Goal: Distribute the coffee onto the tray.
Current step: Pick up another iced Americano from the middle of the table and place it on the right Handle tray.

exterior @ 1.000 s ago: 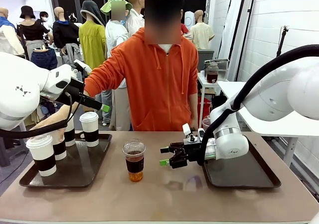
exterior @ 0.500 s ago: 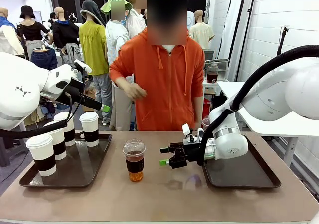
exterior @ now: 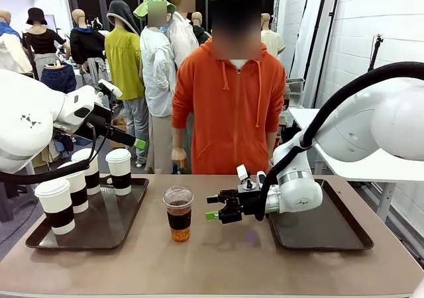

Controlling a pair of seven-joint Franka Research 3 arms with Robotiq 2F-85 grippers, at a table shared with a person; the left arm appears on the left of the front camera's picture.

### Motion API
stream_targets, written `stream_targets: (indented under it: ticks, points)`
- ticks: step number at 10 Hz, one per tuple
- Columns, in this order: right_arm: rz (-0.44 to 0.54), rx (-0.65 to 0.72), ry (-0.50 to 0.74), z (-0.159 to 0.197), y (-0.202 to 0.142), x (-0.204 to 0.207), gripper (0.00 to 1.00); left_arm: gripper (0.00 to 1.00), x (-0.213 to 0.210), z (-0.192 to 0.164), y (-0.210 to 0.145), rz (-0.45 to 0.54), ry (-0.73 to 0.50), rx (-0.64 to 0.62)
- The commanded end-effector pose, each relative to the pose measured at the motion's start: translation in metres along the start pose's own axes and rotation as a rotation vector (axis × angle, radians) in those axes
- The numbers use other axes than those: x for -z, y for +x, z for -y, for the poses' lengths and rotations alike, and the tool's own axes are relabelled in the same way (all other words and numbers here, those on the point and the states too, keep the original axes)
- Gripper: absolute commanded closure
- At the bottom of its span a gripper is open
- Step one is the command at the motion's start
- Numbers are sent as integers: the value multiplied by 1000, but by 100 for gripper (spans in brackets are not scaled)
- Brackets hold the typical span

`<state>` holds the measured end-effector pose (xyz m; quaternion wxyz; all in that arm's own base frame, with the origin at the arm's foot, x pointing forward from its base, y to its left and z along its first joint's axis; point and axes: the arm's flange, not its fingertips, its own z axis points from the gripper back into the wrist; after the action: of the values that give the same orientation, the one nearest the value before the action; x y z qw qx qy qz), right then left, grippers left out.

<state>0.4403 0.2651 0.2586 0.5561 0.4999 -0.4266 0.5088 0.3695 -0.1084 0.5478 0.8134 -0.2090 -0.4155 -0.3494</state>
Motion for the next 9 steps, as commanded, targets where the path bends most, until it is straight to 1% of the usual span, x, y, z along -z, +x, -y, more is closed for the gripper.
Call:
stream_targets:
  ticks: [1, 6, 9]
  points:
    - [35, -14, -2, 9, -8, 19, 0, 0, 0, -1, -1, -2, -2, -4]
    - [40, 12, 19, 15, -17, 45, 0, 0, 0, -1, -1, -2, -2, -4]
    - [30, 24, 54, 17, -20, 59, 0, 0, 0, -1, -1, -2, -2, -4]
